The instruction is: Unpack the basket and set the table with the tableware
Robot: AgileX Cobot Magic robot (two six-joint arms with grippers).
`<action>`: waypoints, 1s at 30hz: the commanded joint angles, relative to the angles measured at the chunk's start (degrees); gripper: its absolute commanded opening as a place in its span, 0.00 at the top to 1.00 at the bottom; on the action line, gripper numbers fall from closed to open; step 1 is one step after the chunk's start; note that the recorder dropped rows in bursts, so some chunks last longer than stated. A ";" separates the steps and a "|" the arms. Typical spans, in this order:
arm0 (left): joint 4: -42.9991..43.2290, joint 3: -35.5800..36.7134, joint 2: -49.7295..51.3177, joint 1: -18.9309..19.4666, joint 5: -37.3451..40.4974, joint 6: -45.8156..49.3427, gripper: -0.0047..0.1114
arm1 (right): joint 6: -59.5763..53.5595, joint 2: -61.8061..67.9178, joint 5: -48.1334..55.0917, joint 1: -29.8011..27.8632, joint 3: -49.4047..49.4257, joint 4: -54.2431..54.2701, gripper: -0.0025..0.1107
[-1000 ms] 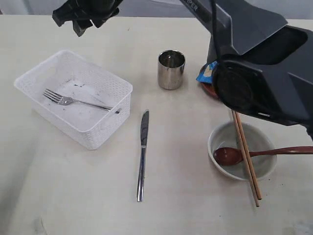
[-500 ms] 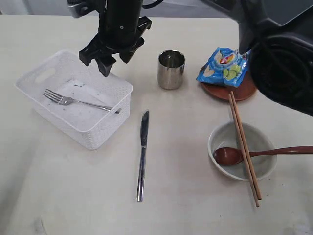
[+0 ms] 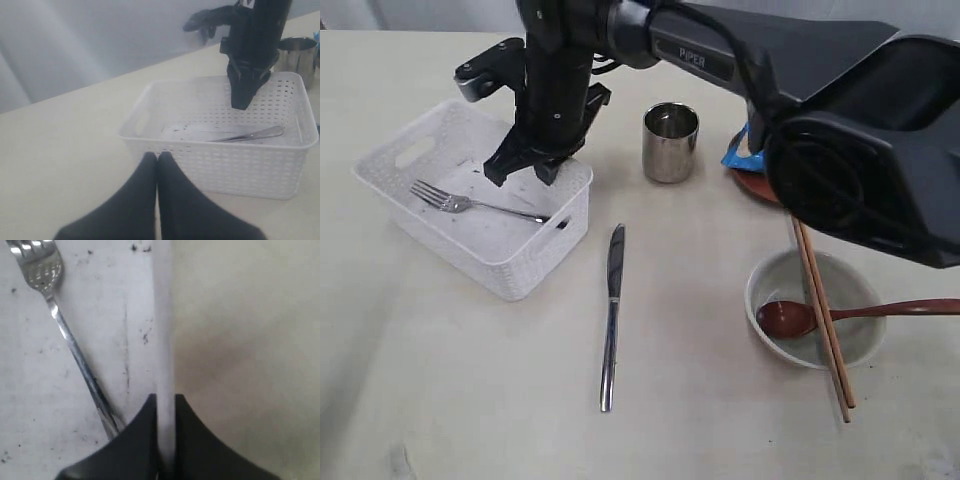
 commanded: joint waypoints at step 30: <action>-0.34 0.16 0.01 -0.36 0.05 -0.25 0.96 | 43.56 -4.25 -6.29 17.93 20.58 -104.20 0.98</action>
